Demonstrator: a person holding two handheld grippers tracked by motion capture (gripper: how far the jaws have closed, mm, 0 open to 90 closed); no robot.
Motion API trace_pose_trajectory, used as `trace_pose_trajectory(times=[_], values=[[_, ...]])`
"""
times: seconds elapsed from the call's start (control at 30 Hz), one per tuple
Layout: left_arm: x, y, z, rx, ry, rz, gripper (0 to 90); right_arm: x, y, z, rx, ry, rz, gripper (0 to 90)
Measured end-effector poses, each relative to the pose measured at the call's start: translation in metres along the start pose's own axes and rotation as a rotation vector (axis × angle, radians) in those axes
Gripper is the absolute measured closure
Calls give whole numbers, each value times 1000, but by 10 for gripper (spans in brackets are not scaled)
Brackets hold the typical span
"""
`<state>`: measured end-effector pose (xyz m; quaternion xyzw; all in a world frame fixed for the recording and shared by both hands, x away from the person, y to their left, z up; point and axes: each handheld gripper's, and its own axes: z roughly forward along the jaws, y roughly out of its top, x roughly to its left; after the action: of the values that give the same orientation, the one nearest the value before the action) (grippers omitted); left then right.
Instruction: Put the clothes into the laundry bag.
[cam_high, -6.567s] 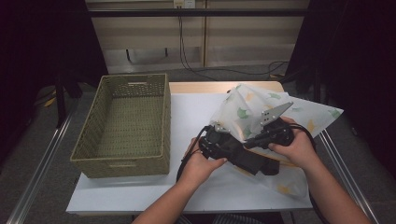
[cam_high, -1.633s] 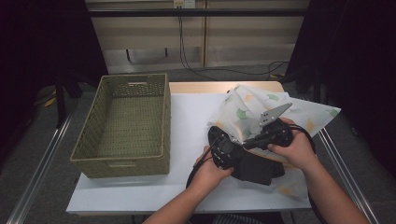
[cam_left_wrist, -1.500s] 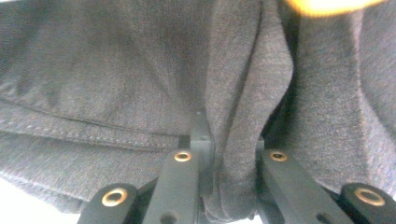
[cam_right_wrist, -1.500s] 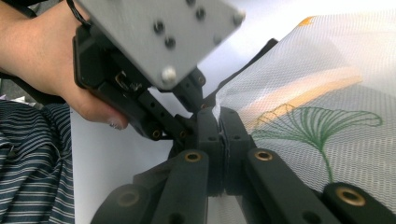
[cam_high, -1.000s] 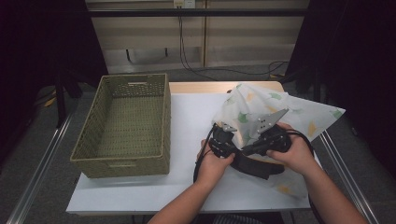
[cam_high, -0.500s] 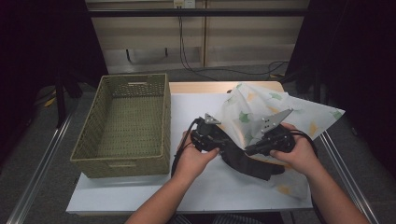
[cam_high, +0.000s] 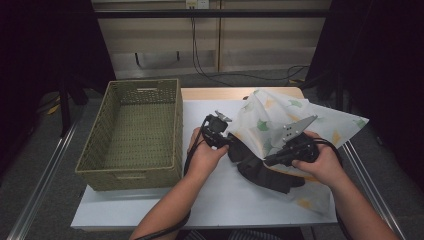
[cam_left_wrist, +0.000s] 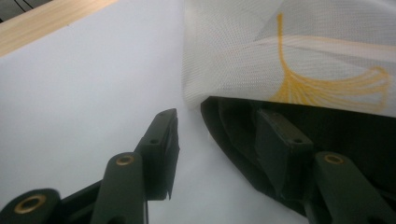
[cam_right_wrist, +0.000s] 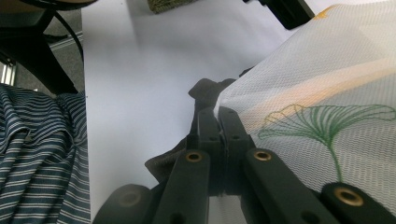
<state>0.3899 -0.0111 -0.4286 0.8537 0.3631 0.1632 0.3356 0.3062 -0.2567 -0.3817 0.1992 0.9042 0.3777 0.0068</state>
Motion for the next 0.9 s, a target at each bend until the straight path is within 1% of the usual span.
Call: trace_pose_trajectory(times=[0.1, 0.13, 0.17, 0.23, 0.27, 0.33, 0.37, 0.43, 0.5, 0.53, 0.6, 0.63, 0.67, 0.7, 0.73, 0.8, 0.83, 0.87, 0.9], values=[[0, 1, 6, 2, -11, 3, 484, 0, 0, 0, -2, 6, -3, 900], [0, 1, 10, -19, -14, 1, 477, 0, 0, -1, -2, 6, -2, 900], [1, 2, 10, -4, -21, 6, 476, 0, 0, 0, -4, 6, -2, 900], [2, 3, 12, -3, -31, 10, 475, -1, 0, 0, -1, 5, 1, 900], [2, 3, 14, -17, -31, 6, 475, -1, 1, 0, -2, 6, 1, 900], [1, 4, 16, -20, -34, 16, 476, -1, 1, 0, -2, 7, 2, 900], [2, 5, 17, -14, -42, 22, 476, -1, 1, 0, -1, 7, 3, 900], [1, 6, 20, -12, -38, 33, 478, -1, 1, 1, -1, 8, 4, 900], [1, 6, 23, -17, -46, 31, 487, -1, 1, 1, -2, 9, 5, 900], [1, 6, 24, -20, -57, 33, 501, -1, 1, 1, -3, 9, 5, 900], [0, 7, 26, -27, -57, 40, 568, -2, 1, 1, -4, 10, 4, 900], [0, 7, 26, -14, -54, 49, 590, -2, 1, 1, -5, 12, 6, 900], [0, 8, 28, -17, -59, 53, 619, -2, 1, 1, -7, 16, 4, 900], [-2, 8, 29, -28, -54, 54, 646, -2, 1, 1, -7, 16, 3, 900], [-2, 9, 29, -21, -44, 70, 664, -2, 1, 1, -5, 15, 5, 900], [-3, 10, 28, -9, -40, 93, 716, -2, 0, 2, -7, 16, 7, 900], [-4, 10, 29, -17, -39, 90, 768, -2, 0, 2, -5, 12, 7, 900], [-5, 10, 28, -11, -53, 85, 795, -2, 0, 2, -7, 14, 8, 900], [-5, 11, 27, -4, -56, 87, 822, -2, 0, 1, -9, 14, 7, 900]])
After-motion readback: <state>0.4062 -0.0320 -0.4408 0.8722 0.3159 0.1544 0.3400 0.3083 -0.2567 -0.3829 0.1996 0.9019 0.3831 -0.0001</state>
